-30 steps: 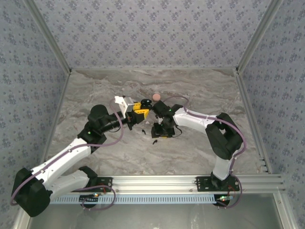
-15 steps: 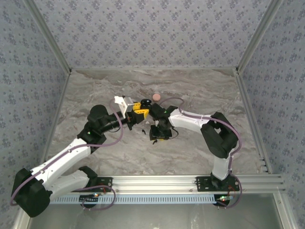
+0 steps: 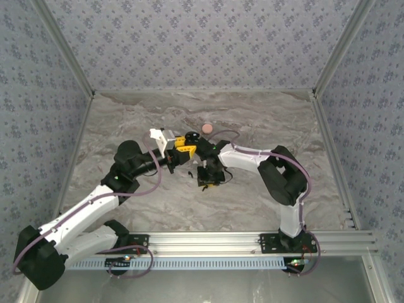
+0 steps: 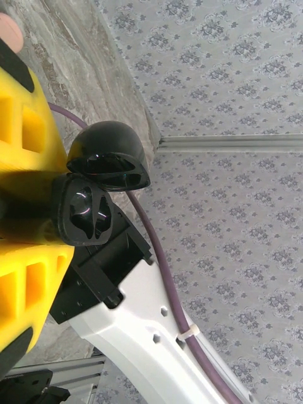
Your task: Insert the wireless bluetooth earbuds into the charging case
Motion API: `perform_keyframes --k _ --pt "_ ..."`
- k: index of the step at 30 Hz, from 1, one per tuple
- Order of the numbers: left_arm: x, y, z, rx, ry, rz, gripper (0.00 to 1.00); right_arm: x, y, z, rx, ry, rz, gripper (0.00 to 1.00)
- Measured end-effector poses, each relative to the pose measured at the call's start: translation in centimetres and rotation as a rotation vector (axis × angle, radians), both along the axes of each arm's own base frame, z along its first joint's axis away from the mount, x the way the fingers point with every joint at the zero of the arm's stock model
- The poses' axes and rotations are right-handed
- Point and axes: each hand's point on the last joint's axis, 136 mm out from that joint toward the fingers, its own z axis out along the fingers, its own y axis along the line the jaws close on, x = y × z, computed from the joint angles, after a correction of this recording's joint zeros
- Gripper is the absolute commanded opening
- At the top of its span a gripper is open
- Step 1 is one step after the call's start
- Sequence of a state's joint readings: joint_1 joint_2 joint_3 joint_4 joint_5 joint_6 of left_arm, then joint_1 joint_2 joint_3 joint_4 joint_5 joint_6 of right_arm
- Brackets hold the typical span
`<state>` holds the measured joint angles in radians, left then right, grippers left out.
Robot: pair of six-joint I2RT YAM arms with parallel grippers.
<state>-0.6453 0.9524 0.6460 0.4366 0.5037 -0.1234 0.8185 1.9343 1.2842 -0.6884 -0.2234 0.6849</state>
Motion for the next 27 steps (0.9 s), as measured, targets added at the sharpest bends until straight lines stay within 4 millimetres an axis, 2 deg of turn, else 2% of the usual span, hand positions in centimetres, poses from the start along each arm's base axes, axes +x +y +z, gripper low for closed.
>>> perform_keyframes --k 7,14,27 --pt "-0.2 0.2 -0.4 0.006 0.008 0.002 0.24 0.0 0.0 0.1 -0.011 -0.002 0.007 0.14" --pt "-0.2 0.2 -0.5 0.009 0.008 0.005 0.24 0.8 -1.0 0.1 -0.021 -0.011 0.024 0.12" --pt "-0.1 0.4 -0.3 0.005 0.003 0.02 0.24 7.5 -6.5 0.2 -0.034 -0.057 0.133 0.14"
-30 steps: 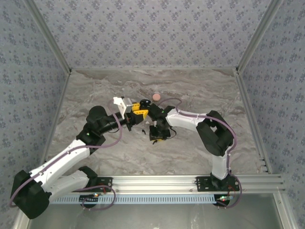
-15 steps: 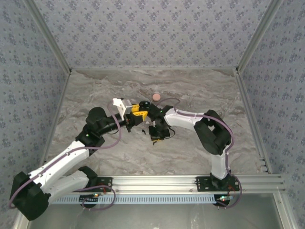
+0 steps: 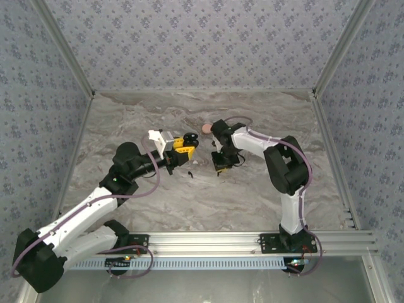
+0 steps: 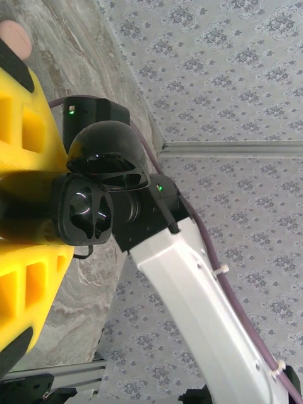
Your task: Insert the wireless bluetooth earbuds into the charging case
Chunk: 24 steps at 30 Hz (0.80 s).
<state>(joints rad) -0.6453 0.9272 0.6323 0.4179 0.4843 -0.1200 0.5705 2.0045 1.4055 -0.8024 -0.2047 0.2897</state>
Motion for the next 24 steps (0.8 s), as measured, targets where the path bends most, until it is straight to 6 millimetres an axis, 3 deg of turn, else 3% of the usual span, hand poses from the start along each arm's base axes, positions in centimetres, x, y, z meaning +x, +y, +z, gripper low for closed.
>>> perform_keyframes --k 14,24 --pt "0.0 0.0 -0.1 0.001 0.001 0.003 0.24 0.8 -0.7 0.0 0.015 0.028 0.062 0.43" --pt "0.0 0.0 -0.1 0.001 0.001 0.003 0.23 0.9 -2.1 2.2 -0.035 -0.023 -0.125 0.42"
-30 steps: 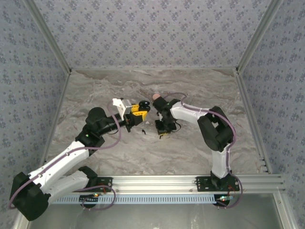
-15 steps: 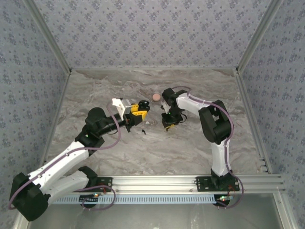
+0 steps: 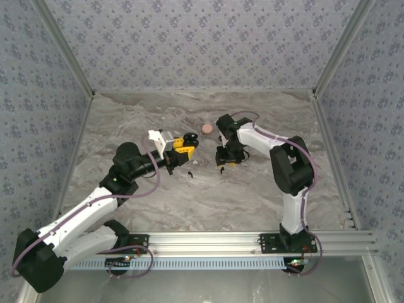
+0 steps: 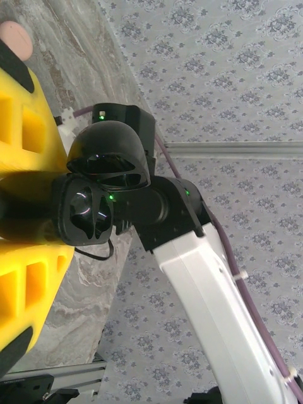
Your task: Insert the wireless bluetooth earbuds into the charging case
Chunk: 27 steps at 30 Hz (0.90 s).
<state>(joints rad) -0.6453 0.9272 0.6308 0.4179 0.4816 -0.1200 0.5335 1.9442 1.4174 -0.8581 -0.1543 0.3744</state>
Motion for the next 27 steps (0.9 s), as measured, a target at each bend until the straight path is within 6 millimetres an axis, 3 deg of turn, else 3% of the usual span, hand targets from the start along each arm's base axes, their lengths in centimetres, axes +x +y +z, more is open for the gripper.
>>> perform_keyframes --k 13,27 --pt "0.0 0.0 0.0 0.0 0.0 0.0 0.24 -1.3 1.5 0.1 -0.018 -0.007 -0.11 0.36" --pt "0.0 0.0 0.0 0.0 0.0 0.0 0.24 -1.0 1.0 -1.9 -0.077 0.011 -0.147 0.3"
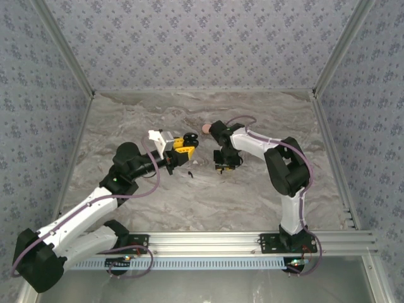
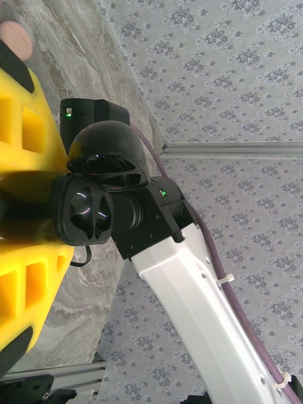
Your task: Insert the wireless bluetooth earbuds into the charging case
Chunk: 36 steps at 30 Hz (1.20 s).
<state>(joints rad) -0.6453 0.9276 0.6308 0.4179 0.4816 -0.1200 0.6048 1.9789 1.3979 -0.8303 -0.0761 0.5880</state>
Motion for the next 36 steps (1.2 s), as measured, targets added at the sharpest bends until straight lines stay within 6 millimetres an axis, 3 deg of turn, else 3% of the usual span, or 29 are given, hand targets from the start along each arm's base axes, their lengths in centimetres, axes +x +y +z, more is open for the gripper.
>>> perform_keyframes --k 30,36 --pt "0.01 0.0 0.0 0.0 0.0 0.0 0.24 0.77 0.38 -0.83 -0.022 0.004 0.003 0.24" --pt "0.01 0.0 0.0 0.002 -0.003 0.001 0.24 0.75 0.26 -0.87 -0.029 0.004 0.003 0.17"
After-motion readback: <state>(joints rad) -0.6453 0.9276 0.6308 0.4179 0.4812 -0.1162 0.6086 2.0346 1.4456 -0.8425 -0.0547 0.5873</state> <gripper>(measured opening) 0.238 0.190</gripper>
